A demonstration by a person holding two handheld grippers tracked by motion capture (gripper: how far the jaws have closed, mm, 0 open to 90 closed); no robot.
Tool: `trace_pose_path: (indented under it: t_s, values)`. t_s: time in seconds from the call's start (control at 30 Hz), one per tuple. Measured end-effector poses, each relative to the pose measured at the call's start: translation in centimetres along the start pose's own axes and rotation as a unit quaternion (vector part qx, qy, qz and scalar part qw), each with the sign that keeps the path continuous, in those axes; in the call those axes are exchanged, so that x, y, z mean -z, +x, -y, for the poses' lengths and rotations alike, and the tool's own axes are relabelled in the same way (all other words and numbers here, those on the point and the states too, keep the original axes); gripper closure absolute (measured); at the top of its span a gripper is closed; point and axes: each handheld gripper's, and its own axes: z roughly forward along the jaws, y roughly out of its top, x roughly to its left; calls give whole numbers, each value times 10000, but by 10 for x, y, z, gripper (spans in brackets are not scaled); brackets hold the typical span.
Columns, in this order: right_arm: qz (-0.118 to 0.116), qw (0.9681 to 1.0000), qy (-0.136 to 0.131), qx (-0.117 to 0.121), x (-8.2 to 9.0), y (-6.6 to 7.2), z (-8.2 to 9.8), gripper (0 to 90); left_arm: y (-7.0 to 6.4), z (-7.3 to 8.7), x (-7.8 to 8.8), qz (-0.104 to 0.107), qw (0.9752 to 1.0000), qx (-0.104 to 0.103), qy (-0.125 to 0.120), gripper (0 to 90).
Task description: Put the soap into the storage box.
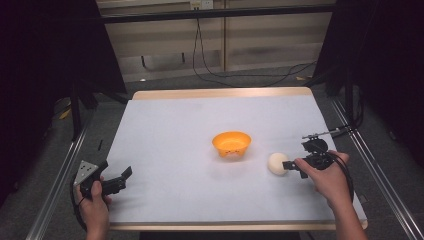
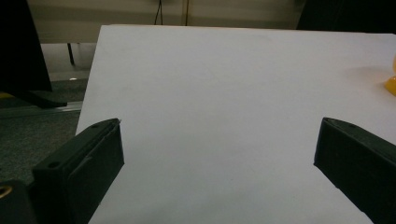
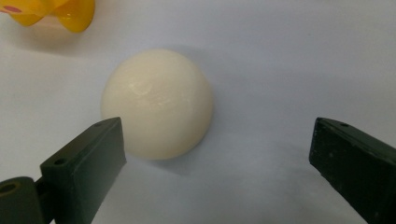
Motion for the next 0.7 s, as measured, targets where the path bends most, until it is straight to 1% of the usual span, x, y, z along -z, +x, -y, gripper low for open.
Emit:
trace_pose_path:
  t_s: [0.1,0.2,0.27,0.3,0.33,0.43,0.47,0.5,0.57,0.63,0.7]
  values:
    - [16,10000,37,2,-2,3,-3,28,0,0,0,12,10000,6,-2,13]
    - [-19,10000,38,-8,-4,6,-4,29,0,0,0,17,10000,6,0,13]
    - [-61,10000,37,62,-7,10,-6,30,0,0,0,19,10000,16,-4,13]
    - [-61,10000,59,13,-8,12,-7,31,0,0,0,5,10000,16,-3,13]
    - [-61,10000,59,13,-8,12,-7,31,0,0,0,5,10000,16,-3,13]
    - [-75,9999,69,68,-12,17,-9,36,0,0,0,6,10000,18,-1,13]
    - [-66,9999,90,46,-13,18,-10,36,0,0,0,11,10000,21,-3,13]
    - [-73,9999,90,95,-14,19,-10,37,0,0,0,5,10000,20,3,13]
    - [-65,9999,137,61,-16,22,-11,41,0,0,0,5,10000,20,4,13]
    - [-48,9999,114,92,-17,24,-12,48,0,0,0,15,10000,22,1,13]
    - [-26,9999,88,66,-19,26,-13,54,1,0,0,9,10000,19,6,13]
